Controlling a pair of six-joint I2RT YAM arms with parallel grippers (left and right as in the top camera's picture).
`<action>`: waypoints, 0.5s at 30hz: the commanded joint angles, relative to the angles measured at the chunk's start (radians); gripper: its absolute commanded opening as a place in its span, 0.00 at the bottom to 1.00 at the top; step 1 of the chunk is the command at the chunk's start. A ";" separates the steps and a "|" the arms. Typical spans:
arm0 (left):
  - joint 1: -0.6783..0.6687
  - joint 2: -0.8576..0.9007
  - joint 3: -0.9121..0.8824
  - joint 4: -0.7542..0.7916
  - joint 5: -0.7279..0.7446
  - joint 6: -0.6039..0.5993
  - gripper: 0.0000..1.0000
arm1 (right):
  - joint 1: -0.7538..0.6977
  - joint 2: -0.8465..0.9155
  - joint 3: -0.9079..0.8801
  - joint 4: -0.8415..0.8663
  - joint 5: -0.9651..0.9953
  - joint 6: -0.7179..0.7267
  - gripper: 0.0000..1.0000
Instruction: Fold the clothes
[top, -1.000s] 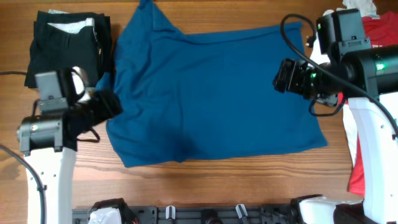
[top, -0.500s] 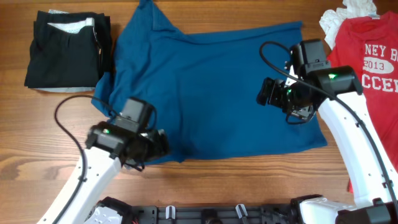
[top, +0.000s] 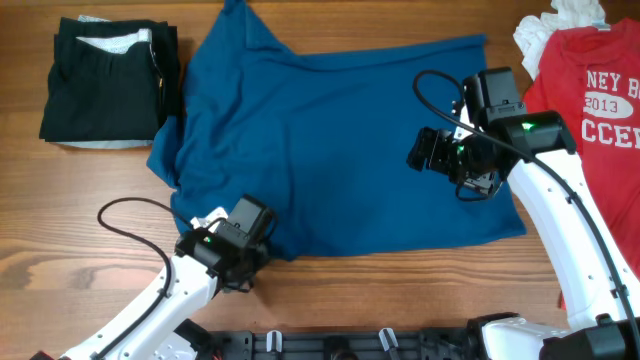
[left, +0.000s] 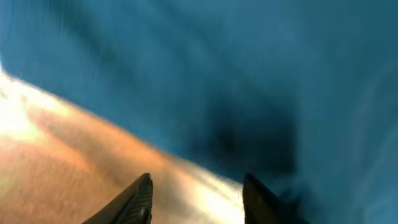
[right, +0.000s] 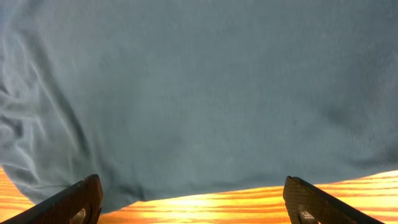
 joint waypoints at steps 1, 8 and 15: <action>-0.001 0.071 -0.009 0.048 -0.088 -0.032 0.47 | -0.002 -0.006 -0.002 0.009 -0.013 -0.011 0.94; 0.022 0.206 -0.009 0.050 -0.003 -0.023 0.49 | -0.002 -0.006 -0.002 0.011 -0.013 -0.016 0.94; 0.056 0.211 -0.009 0.066 -0.051 -0.021 0.39 | -0.002 -0.006 -0.002 0.024 -0.013 -0.015 0.94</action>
